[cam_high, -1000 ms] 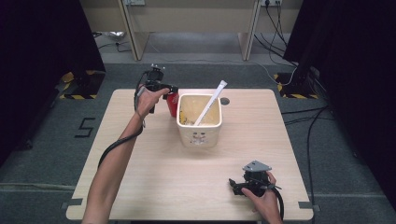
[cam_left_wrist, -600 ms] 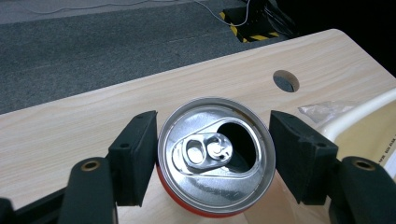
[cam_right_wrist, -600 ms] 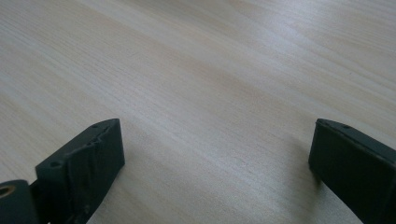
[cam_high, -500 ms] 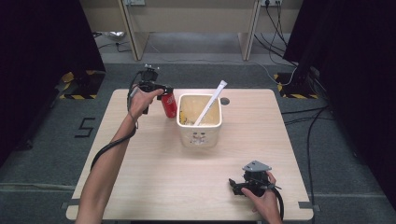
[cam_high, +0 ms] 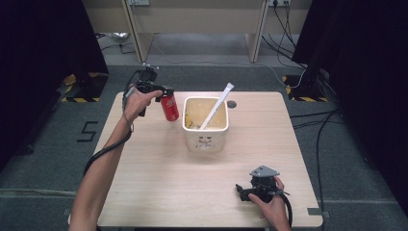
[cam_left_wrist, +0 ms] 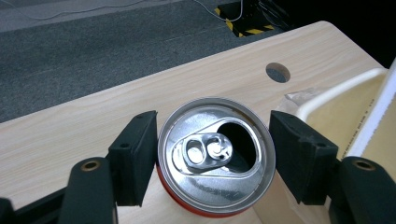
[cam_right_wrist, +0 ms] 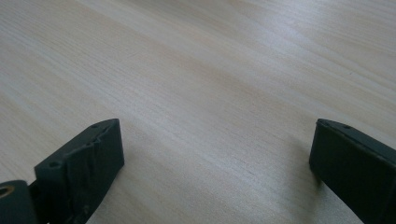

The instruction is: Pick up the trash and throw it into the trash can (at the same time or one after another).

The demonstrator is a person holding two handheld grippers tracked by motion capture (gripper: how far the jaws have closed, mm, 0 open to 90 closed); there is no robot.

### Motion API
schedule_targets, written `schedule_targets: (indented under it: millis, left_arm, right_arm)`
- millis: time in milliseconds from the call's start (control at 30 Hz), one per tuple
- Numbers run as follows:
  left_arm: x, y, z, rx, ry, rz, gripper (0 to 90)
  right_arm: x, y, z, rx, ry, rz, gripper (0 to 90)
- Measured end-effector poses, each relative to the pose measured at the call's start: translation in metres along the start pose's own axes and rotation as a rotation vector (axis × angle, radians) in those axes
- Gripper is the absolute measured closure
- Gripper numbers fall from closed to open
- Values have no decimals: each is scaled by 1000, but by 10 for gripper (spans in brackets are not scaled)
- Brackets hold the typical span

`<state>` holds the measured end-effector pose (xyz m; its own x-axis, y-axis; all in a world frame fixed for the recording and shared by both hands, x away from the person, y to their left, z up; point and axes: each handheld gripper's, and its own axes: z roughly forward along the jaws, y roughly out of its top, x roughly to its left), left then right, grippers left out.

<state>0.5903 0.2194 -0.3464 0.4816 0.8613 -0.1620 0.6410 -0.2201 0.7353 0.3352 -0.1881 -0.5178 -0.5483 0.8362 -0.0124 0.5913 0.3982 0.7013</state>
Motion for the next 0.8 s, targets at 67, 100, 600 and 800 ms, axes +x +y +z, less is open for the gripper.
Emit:
schedule_targets:
  millis: [67, 100, 600, 800]
  left_arm:
    - [-1, 1, -5, 0, -3, 8, 342]
    - [-2, 2, -7, -1, -4, 12, 342]
    - [-15, 14, -35, 2, -31, 75, 342]
    - [-23, 19, -46, 1, -39, 103, 342]
  right_arm:
    - [0, 0, 0, 0, 1, -1, 34]
    - [0, 0, 0, 0, 0, 0, 34]
    - [0, 0, 0, -1, -2, -2, 33]
    - [0, 0, 0, -2, -2, -2, 33]
